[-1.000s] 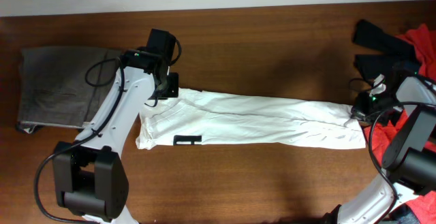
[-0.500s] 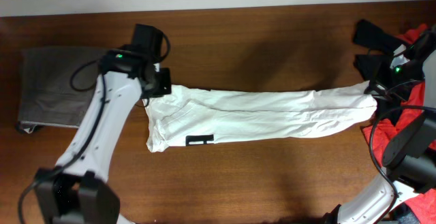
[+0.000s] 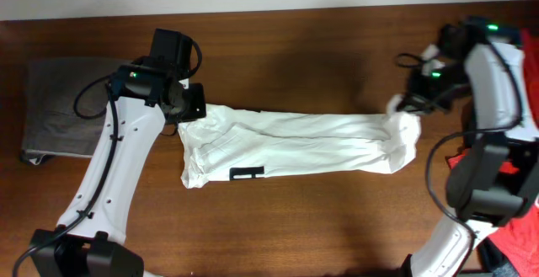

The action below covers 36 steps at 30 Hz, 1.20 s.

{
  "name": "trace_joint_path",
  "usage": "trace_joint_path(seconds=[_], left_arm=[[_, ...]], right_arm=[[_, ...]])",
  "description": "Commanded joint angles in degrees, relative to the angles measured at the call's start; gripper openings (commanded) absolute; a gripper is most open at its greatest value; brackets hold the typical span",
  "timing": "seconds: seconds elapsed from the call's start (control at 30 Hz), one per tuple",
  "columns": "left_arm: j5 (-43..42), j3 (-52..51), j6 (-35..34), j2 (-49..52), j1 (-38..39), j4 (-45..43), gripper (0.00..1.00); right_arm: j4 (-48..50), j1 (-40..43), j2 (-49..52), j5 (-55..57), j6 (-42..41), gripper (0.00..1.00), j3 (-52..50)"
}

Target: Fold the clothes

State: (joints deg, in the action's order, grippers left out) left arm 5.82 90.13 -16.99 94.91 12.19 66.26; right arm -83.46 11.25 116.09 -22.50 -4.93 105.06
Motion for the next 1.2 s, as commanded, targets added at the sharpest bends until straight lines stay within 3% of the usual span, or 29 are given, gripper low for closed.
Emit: trace_joint_path(seconds=[0.0, 0.47, 1.17], left_arm=[[0.1, 1.0, -0.8, -0.9, -0.4, 0.8, 0.17], [0.0, 1.0, -0.8, -0.9, -0.4, 2.2, 0.21], [-0.5, 1.0, -0.8, -0.9, -0.3, 3.9, 0.21]], right_arm=[[0.9, -4.7, -1.6, -1.3, -5.9, 0.04, 1.4], [6.7, -19.4, -1.5, -0.8, -13.6, 0.04, 1.4], [12.9, -31.6, 1.3, 5.2, -17.6, 0.04, 0.9]])
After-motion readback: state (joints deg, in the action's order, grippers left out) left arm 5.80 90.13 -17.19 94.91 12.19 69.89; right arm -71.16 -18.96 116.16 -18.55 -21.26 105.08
